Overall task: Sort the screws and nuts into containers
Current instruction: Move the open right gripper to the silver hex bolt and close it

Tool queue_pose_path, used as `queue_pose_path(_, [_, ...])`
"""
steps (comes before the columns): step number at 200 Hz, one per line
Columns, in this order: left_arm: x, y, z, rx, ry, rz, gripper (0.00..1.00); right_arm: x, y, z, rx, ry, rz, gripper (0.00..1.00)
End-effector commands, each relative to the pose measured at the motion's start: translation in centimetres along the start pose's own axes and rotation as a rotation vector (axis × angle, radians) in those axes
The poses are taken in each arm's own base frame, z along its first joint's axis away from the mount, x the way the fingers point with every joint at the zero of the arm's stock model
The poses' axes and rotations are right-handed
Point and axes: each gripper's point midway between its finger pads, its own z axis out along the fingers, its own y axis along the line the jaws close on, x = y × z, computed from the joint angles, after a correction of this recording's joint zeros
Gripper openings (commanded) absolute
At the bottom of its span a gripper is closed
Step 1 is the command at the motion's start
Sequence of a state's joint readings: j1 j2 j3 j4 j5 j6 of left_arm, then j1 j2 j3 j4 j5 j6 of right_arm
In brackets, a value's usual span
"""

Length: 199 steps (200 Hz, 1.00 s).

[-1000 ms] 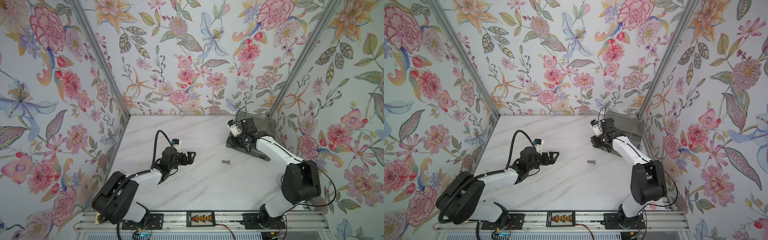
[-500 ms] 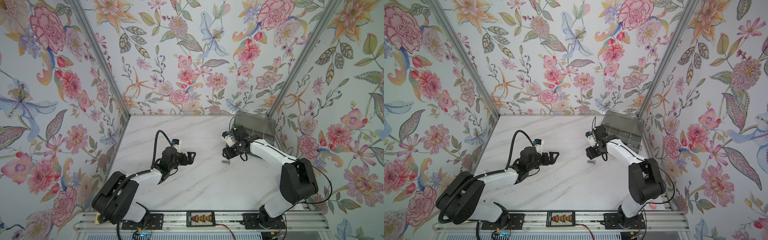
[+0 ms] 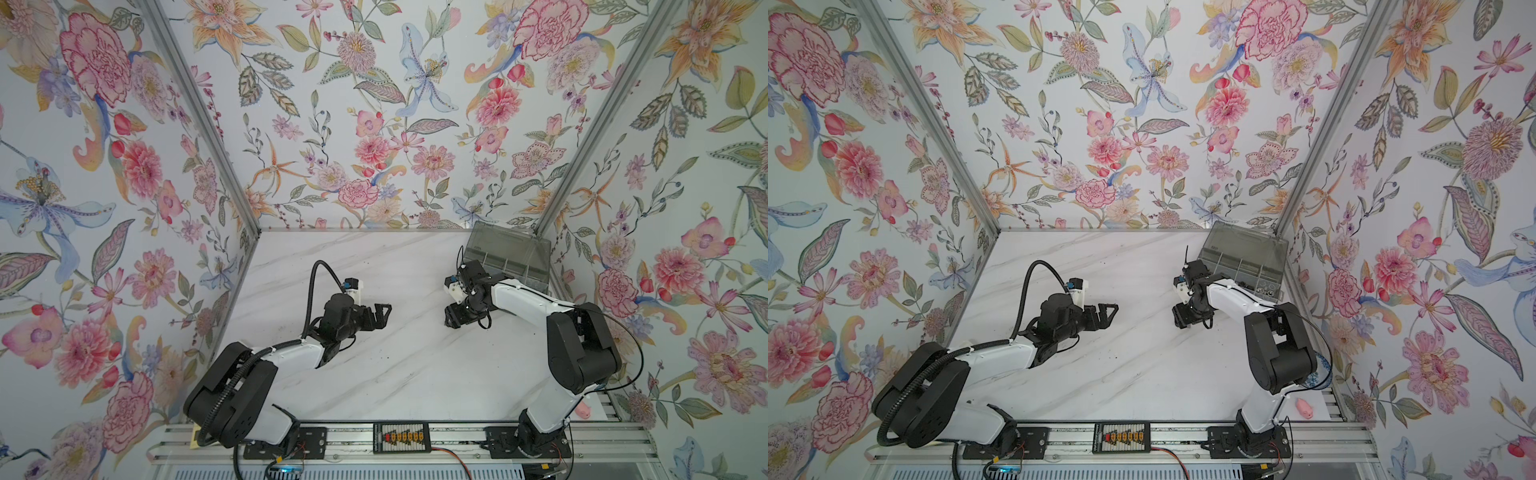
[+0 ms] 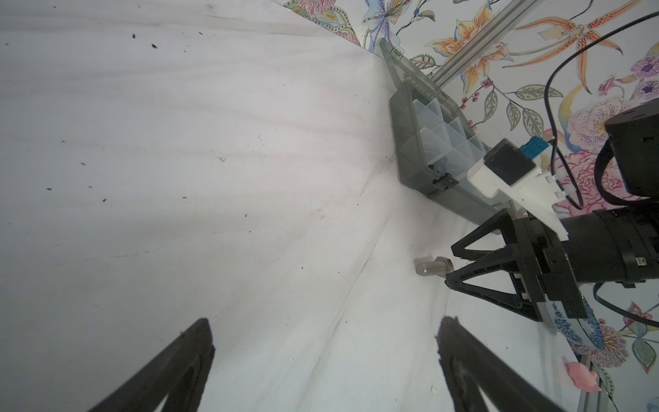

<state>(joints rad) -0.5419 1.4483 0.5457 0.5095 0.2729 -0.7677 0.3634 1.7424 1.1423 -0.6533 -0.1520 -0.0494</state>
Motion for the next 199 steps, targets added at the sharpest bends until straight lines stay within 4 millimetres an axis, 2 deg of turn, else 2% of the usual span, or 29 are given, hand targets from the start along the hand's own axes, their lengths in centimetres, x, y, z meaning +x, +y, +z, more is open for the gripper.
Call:
queue_pose_path(1, [-1.1,-1.6,0.5,0.027,-0.026,0.081,0.99,-0.6,-0.3,-0.4,-0.028,-0.025,0.066,0.66])
queue_pose_path(49, [-1.6,-4.3,1.6,0.087,0.007,0.175,0.99,-0.5,0.3,-0.2,-0.093,-0.045,0.044,0.65])
queue_pose_path(79, [-1.3,-4.3,1.8,0.090,0.015,0.165,0.99,-0.2,0.5,0.5,-0.093,-0.022,0.014,0.64])
queue_pose_path(199, [-0.8,-4.2,1.9,0.093,0.030,0.144,0.99,-1.0,-0.5,2.2,0.001,0.027,-0.079,0.63])
